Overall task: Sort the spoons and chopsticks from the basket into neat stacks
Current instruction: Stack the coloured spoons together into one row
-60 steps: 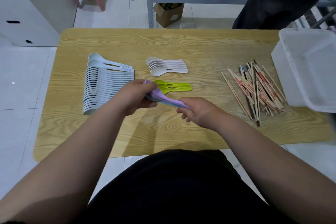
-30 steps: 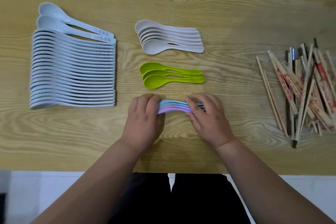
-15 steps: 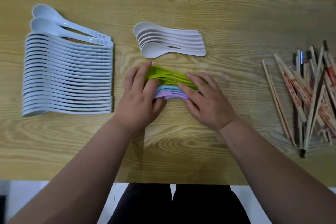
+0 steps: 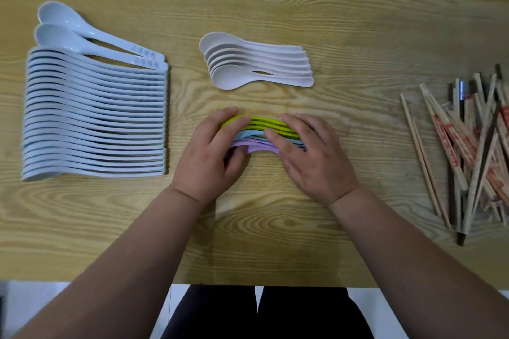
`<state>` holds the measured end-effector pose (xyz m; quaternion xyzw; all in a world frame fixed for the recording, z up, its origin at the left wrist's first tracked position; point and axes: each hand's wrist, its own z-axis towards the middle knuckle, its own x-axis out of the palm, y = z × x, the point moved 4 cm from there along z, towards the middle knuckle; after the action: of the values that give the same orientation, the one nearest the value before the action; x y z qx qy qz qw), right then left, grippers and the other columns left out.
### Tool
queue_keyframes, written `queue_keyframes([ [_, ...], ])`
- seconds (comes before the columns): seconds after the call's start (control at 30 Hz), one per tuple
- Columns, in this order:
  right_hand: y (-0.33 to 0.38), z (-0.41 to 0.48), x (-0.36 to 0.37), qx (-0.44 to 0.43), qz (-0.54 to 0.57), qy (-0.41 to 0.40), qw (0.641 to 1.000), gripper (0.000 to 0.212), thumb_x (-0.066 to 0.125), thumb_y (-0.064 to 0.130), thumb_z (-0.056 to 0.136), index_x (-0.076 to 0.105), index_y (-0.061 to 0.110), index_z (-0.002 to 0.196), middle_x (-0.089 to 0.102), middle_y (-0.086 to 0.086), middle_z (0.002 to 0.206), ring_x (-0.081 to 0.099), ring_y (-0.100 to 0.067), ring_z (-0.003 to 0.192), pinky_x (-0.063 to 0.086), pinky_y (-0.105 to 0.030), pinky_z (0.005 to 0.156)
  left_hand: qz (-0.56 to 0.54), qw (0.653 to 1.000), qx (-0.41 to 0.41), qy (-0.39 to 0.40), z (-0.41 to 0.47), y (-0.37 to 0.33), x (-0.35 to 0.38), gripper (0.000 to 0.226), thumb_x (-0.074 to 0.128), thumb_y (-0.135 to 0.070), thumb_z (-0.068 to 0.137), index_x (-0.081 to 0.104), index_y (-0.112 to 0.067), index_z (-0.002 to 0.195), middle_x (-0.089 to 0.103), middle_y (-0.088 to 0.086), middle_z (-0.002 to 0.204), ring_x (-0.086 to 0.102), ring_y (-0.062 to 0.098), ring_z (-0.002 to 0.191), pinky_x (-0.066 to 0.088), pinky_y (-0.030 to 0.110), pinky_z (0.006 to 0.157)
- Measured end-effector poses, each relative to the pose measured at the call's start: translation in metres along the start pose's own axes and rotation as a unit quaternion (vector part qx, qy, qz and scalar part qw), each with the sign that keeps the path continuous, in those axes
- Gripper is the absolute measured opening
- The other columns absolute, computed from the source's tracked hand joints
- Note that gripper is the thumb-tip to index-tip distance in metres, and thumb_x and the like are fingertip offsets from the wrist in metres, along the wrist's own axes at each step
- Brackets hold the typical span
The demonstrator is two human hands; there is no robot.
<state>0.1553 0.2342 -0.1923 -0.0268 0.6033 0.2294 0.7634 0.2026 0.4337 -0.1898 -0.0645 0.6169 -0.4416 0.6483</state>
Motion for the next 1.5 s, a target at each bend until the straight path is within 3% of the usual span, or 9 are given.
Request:
queue_keyframes([
  [0.27,-0.001,0.001,0.000,0.012,0.002,0.009,1.000,0.038,0.058,0.033,0.099,0.063,0.026,0.136,0.058,-0.013,0.140,0.056,-0.038,0.122,0.042,-0.051,0.102,-0.007,1.000,0.004,-0.008,0.000,0.001,0.000,0.031,0.074,-0.010,0.084,0.067,0.001,0.112,0.057,0.021,0.132,0.057,0.034,0.121,0.046,0.042,0.105],
  [0.4,-0.001,-0.001,0.000,0.025,0.025,-0.004,0.999,0.040,0.062,0.032,0.098,0.064,0.016,0.135,0.060,-0.009,0.138,0.059,-0.034,0.119,0.046,-0.046,0.102,0.000,1.000,0.000,-0.016,-0.001,0.004,0.001,0.040,0.072,-0.012,0.089,0.059,0.004,0.123,0.059,0.020,0.130,0.056,0.034,0.122,0.044,0.043,0.107],
  [0.53,-0.004,0.001,0.005,0.079,0.033,0.021,0.996,0.054,0.056,0.042,0.100,0.055,0.008,0.142,0.056,-0.008,0.143,0.053,-0.031,0.129,0.040,-0.043,0.111,0.013,1.000,-0.010,-0.023,-0.002,0.007,0.001,0.046,0.073,-0.014,0.090,0.056,0.005,0.129,0.059,0.019,0.130,0.054,0.033,0.122,0.042,0.040,0.108],
  [0.73,-0.002,0.000,0.008,0.065,0.017,0.019,0.998,0.054,0.053,0.042,0.102,0.054,0.007,0.143,0.059,-0.009,0.139,0.053,-0.031,0.129,0.043,-0.046,0.108,0.023,0.999,-0.021,-0.019,-0.001,0.006,-0.002,0.053,0.074,-0.013,0.085,0.057,0.000,0.134,0.056,0.018,0.128,0.053,0.030,0.120,0.040,0.035,0.108],
  [0.9,-0.002,-0.002,0.008,0.090,0.029,0.033,0.995,0.055,0.056,0.039,0.101,0.051,0.007,0.145,0.053,-0.014,0.143,0.045,-0.034,0.138,0.036,-0.045,0.116,0.006,0.999,-0.035,-0.018,-0.002,0.006,-0.002,0.051,0.075,-0.018,0.084,0.059,-0.002,0.129,0.057,0.015,0.124,0.054,0.025,0.117,0.042,0.030,0.105],
  [1.13,0.003,0.002,0.007,0.121,0.054,-0.001,0.991,0.049,0.064,0.037,0.096,0.060,0.011,0.137,0.062,-0.006,0.129,0.055,-0.029,0.124,0.039,-0.040,0.111,-0.007,1.000,0.006,-0.025,-0.001,0.007,-0.001,0.046,0.069,-0.015,0.090,0.058,0.002,0.131,0.058,0.018,0.130,0.051,0.030,0.129,0.038,0.039,0.114],
  [1.33,0.005,0.006,0.007,0.133,0.039,0.005,0.990,0.051,0.061,0.046,0.096,0.062,0.009,0.130,0.063,-0.008,0.125,0.054,-0.029,0.122,0.039,-0.038,0.110,-0.016,1.000,-0.012,-0.012,0.000,0.008,-0.003,0.048,0.066,-0.006,0.085,0.059,-0.001,0.132,0.058,0.016,0.133,0.053,0.027,0.126,0.037,0.031,0.113],
  [1.5,0.006,0.005,0.014,0.126,0.035,0.003,0.991,0.053,0.060,0.044,0.095,0.059,0.004,0.130,0.060,-0.013,0.127,0.052,-0.034,0.126,0.037,-0.043,0.113,0.032,0.999,-0.012,0.037,0.004,0.007,-0.003,0.055,0.070,-0.024,0.082,0.058,-0.003,0.131,0.059,0.016,0.128,0.054,0.033,0.122,0.040,0.042,0.110],
])
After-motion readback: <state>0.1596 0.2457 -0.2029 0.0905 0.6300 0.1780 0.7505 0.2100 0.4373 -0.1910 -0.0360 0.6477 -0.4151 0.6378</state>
